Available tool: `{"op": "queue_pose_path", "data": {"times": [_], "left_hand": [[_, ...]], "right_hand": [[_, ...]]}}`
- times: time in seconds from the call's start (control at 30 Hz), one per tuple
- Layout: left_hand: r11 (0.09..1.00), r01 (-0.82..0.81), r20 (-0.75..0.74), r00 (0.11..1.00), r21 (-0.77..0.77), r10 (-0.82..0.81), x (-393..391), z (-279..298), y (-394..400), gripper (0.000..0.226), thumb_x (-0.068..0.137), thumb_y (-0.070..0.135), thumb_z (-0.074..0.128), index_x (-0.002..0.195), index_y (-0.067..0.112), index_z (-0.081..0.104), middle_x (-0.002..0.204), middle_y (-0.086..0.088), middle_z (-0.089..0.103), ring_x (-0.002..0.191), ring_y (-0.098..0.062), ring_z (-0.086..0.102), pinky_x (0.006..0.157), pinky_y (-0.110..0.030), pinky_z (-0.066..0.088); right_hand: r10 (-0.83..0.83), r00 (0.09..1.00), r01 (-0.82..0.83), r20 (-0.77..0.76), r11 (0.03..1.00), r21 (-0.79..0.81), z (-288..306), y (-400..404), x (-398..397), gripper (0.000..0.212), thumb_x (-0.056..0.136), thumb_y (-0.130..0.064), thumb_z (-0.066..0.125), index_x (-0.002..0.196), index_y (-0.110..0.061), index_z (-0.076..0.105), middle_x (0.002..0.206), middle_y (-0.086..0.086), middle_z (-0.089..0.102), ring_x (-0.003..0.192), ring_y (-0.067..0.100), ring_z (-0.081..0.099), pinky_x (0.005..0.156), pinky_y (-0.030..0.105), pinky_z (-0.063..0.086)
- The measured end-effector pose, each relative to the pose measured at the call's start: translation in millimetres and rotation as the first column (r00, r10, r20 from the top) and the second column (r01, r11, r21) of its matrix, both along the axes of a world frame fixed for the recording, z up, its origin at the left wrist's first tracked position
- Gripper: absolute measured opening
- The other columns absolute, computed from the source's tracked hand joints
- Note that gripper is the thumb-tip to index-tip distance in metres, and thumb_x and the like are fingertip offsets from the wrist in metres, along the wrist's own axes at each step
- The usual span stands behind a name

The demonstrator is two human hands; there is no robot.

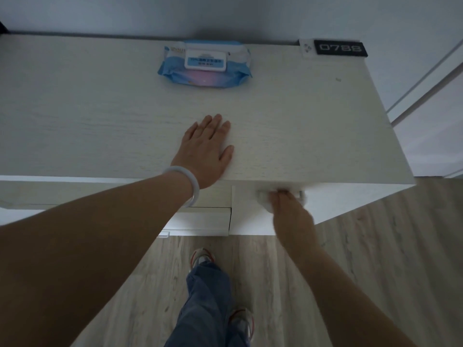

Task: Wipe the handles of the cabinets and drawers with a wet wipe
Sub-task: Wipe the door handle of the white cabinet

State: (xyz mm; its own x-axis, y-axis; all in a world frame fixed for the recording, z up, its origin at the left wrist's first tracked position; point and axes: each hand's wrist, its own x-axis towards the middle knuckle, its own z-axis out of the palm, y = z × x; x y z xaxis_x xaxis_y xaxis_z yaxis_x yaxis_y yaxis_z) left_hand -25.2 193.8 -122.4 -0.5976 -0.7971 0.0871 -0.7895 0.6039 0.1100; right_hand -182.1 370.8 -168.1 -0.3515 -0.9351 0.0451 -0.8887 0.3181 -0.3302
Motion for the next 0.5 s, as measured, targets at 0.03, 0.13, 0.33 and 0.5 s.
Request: {"op": "queue_pose_path", "data": {"times": [0.03,0.13,0.33,0.5], "left_hand": [[1.0,-0.002,0.003,1.0,-0.004,0.002,0,0,0,0.06,0.098,0.046,0.026,0.152,0.018,0.024,0.16,-0.005,0.019,0.148,-0.021,0.015,0.12,-0.039,0.009],[1.0,-0.003,0.006,1.0,-0.007,0.003,-1,-1,0,0.06,0.098,0.046,0.027,0.151,0.018,0.025,0.16,-0.005,0.02,0.148,-0.021,0.015,0.12,-0.038,0.009],[1.0,0.002,0.007,1.0,0.017,-0.003,0,0,0,0.06,0.099,0.046,0.027,0.152,0.018,0.021,0.161,-0.004,0.016,0.149,-0.02,0.011,0.121,-0.039,0.008],[1.0,0.007,-0.013,1.0,0.011,-0.006,0,1,1,0.065,0.094,0.049,0.021,0.151,0.018,0.025,0.16,-0.006,0.02,0.148,-0.022,0.015,0.12,-0.039,0.01]], "right_hand": [[-0.016,0.999,0.018,-0.04,0.998,0.056,2,2,-12,0.025,0.101,-0.014,0.04,0.102,-0.008,0.065,0.088,0.008,0.066,0.066,0.029,0.067,0.046,0.032,0.047],[-0.075,0.996,0.082,-0.057,0.987,0.142,-5,0,-20,0.038,0.104,-0.028,0.026,0.115,-0.012,0.058,0.106,0.005,0.062,0.087,0.026,0.064,0.061,0.029,0.038],[-0.057,0.973,0.059,0.225,0.998,-0.002,2,-12,39,0.03,0.103,-0.024,0.038,0.113,-0.003,0.056,0.114,0.011,0.056,0.081,0.028,0.065,0.065,0.037,0.057],[0.28,0.951,-0.297,0.13,0.946,0.131,15,9,-40,0.035,0.101,-0.035,0.031,0.116,-0.017,0.057,0.12,-0.002,0.058,0.088,0.021,0.064,0.068,0.033,0.048]]}}
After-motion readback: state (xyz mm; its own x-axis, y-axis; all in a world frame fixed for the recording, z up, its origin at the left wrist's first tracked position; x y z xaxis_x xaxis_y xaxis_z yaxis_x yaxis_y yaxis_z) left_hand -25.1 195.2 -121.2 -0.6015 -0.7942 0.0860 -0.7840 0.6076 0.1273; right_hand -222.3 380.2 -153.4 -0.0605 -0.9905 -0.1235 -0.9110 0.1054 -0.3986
